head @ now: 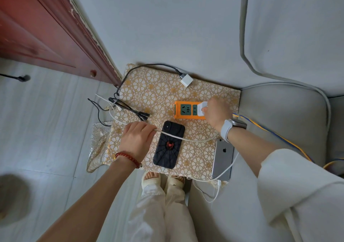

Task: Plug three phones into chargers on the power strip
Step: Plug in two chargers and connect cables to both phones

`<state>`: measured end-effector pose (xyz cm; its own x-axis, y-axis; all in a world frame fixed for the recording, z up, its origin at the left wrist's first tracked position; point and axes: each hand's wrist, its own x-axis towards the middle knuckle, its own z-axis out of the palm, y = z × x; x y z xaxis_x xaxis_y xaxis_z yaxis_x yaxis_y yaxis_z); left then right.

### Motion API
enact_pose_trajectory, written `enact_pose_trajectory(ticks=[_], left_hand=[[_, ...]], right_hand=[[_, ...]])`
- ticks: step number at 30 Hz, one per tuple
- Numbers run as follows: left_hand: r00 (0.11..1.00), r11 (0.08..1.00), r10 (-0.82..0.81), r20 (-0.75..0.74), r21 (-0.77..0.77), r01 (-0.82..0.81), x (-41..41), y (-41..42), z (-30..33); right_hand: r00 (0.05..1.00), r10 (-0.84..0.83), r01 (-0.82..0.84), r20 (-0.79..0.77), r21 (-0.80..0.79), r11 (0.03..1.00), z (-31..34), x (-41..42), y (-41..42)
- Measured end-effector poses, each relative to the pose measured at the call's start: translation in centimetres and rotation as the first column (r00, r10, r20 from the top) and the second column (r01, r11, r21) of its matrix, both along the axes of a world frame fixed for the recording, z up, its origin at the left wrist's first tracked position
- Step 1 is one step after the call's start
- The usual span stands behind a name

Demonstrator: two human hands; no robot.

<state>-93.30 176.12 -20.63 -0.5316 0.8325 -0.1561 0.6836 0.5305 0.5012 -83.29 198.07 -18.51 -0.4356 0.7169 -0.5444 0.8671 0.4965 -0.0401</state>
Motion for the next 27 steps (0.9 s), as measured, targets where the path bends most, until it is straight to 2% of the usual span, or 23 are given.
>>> enact_pose_trajectory(ticks=[6, 8, 9, 11, 12, 13, 14, 16, 17, 18, 20, 23, 25, 27], left_hand=[[0.991, 0.990, 0.093, -0.101, -0.094, -0.102, -1.5, -0.9, 0.2], [0.990, 0.987, 0.108, -0.094, -0.109, -0.118, -1.8, -1.2, 0.7], [0.992, 0.990, 0.096, -0.083, -0.092, -0.104, -1.9, -1.2, 1.1], [0.997, 0.998, 0.057, -0.054, -0.027, -0.059, -1.9, -1.2, 2.0], [0.998, 0.999, 0.043, -0.038, 0.000, -0.043, -1.7, -1.1, 2.6], [0.999, 0.999, 0.043, -0.026, 0.030, -0.042, -1.5, -1.0, 3.2], [0.998, 0.997, 0.051, -0.023, 0.067, -0.049, -1.4, -0.9, 3.8], [0.997, 0.984, 0.074, -0.036, 0.168, -0.067, -1.2, -0.6, 4.6], [0.996, 0.974, 0.084, -0.041, 0.215, -0.073, -1.2, -0.5, 5.1], [0.995, 0.964, 0.089, -0.045, 0.254, -0.075, -1.2, -0.5, 5.4], [0.997, 0.959, 0.056, -0.054, 0.281, -0.039, -1.2, -0.5, 5.9], [1.000, 0.971, -0.025, 0.002, 0.236, 0.024, -1.4, -1.4, 5.7], [0.995, 0.984, 0.053, 0.087, 0.166, -0.067, -2.4, -2.1, 5.2], [0.963, 0.971, 0.218, 0.159, 0.060, -0.230, -3.5, -2.9, 5.1]], right_hand=[[0.999, 0.014, -0.014, 0.029, -0.005, 1.000, 0.2, -0.1, 0.0], [0.995, 0.067, -0.069, 0.076, 0.030, 0.997, 0.8, 0.1, -0.1], [0.985, 0.134, -0.145, 0.111, 0.092, 0.985, 1.3, 0.2, -0.3], [0.944, 0.302, -0.328, 0.132, 0.288, 0.900, 2.0, 0.6, -1.4], [0.926, 0.371, -0.370, 0.070, 0.361, 0.856, 2.4, 0.7, -2.4], [0.900, 0.431, -0.375, -0.064, 0.392, 0.840, 3.0, 0.7, -3.7], [0.853, 0.475, -0.383, -0.217, 0.357, 0.852, 3.8, 0.6, -5.2], [0.774, 0.479, -0.492, -0.413, 0.084, 0.867, 5.3, 0.6, -7.9], [0.765, 0.487, -0.552, -0.422, -0.039, 0.833, 5.9, 0.7, -8.8], [0.752, 0.512, -0.595, -0.414, -0.093, 0.798, 6.4, 0.9, -9.3], [0.747, 0.442, -0.536, -0.498, -0.056, 0.843, 7.2, 1.4, -9.0], [0.693, 0.274, -0.265, -0.667, 0.118, 0.957, 8.9, 1.8, -7.3], [0.661, 0.144, -0.041, -0.736, 0.156, 0.987, 9.8, 2.2, -5.8], [0.684, -0.001, 0.144, -0.730, 0.133, 0.981, 10.4, 2.6, -4.3]])
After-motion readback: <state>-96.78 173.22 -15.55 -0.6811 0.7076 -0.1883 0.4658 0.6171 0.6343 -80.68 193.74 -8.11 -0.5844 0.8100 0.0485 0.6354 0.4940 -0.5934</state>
